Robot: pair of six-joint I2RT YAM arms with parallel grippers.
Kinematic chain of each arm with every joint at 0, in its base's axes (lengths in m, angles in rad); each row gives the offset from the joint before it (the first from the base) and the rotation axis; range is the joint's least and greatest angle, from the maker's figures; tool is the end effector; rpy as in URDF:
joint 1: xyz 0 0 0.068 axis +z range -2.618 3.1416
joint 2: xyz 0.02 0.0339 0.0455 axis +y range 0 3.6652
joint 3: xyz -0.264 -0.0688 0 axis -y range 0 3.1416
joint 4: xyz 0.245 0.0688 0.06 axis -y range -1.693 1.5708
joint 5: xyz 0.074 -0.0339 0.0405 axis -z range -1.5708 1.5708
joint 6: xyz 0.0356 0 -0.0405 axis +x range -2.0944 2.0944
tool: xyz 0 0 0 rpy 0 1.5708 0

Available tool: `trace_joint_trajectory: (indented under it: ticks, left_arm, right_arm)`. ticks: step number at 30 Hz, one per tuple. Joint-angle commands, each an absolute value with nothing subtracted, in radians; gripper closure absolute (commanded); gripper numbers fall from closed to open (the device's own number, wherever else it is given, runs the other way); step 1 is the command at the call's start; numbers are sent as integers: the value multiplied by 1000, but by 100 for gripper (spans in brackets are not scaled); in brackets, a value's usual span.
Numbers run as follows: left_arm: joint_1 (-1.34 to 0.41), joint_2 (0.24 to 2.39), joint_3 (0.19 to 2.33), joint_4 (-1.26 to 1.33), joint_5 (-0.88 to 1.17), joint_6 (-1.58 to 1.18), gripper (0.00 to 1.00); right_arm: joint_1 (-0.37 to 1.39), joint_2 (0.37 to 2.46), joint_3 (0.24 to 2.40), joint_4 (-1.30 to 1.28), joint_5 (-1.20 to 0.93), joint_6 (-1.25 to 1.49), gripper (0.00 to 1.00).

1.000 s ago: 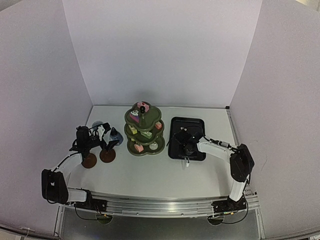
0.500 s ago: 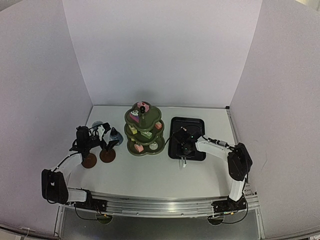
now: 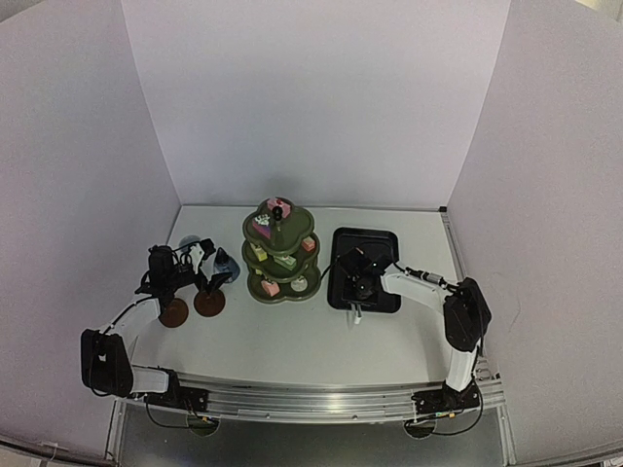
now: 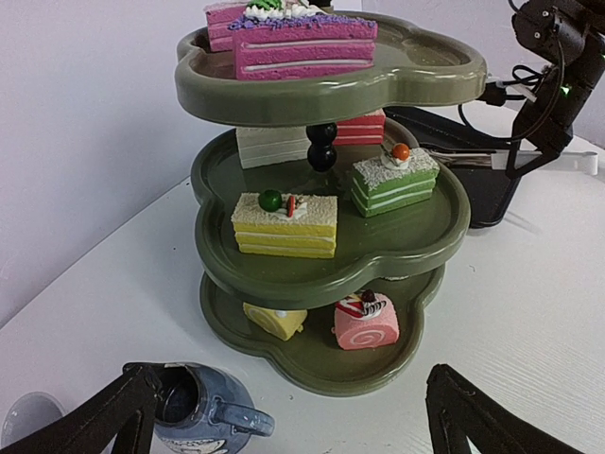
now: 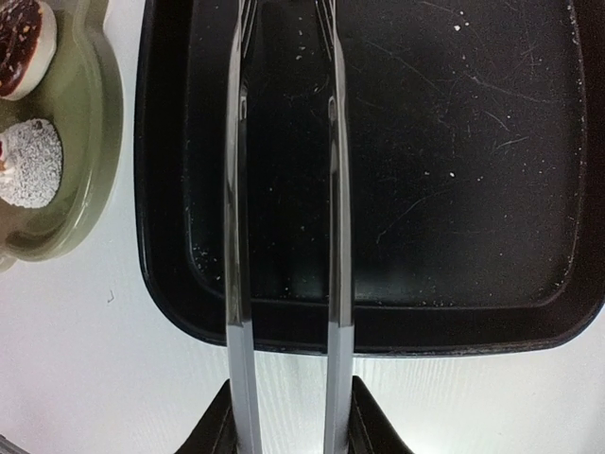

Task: Serve the afternoon tea

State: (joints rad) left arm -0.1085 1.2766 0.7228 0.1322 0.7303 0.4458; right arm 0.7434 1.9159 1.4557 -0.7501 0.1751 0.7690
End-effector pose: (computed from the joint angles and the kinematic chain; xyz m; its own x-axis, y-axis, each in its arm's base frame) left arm 0.2709 -0.0534 0.2472 -0.0714 0.3309 -0.9410 0.7942 0.5896 0.1471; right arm 0.2942 0.2620 0.2048 -0.9270 0.0780 -0.3668 0.0326 0.9912 0.1282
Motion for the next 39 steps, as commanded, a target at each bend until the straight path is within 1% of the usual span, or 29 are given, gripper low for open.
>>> trace_joint_trajectory:
  ticks: [1, 3, 12, 14, 17, 19, 24, 30, 33, 36, 39]
  left_arm:
    - [-113, 1266, 721, 163, 729, 451, 1]
    - [-113, 1265, 721, 161, 727, 451, 1]
    - [-112, 1256, 712, 157, 724, 453, 1]
    - [-112, 1257, 711, 158, 724, 453, 1]
    - [-113, 1257, 712, 159, 724, 452, 1]
    - [-113, 1254, 712, 157, 719, 452, 1]
    - [-111, 1251, 713, 155, 714, 446, 1]
    - [-112, 1256, 715, 166, 719, 440, 1]
    - [-112, 1256, 715, 163, 721, 439, 1]
    - [-112, 1253, 714, 161, 721, 438, 1]
    - [-111, 1252, 712, 161, 720, 437, 1]
  right_arm:
    - [721, 1955, 1527, -741, 203, 792, 69]
    - [716, 1970, 1545, -742, 201, 787, 69]
    - [664, 1957, 1504, -740, 217, 797, 71]
    - [658, 1959, 1510, -741, 210, 775, 76]
    - [655, 1956, 1511, -741, 200, 748, 94]
    - [654, 1940, 1503, -743, 205, 733, 100]
    - [651, 1843, 1470, -769, 269, 711, 100]
    - [652, 1732, 1512, -820, 335, 616, 100]
    - [651, 1698, 1556, -865, 361, 599, 100]
    - [656, 1680, 1636, -918, 336, 605, 100]
    - [707, 1674, 1731, -951, 318, 607, 100]
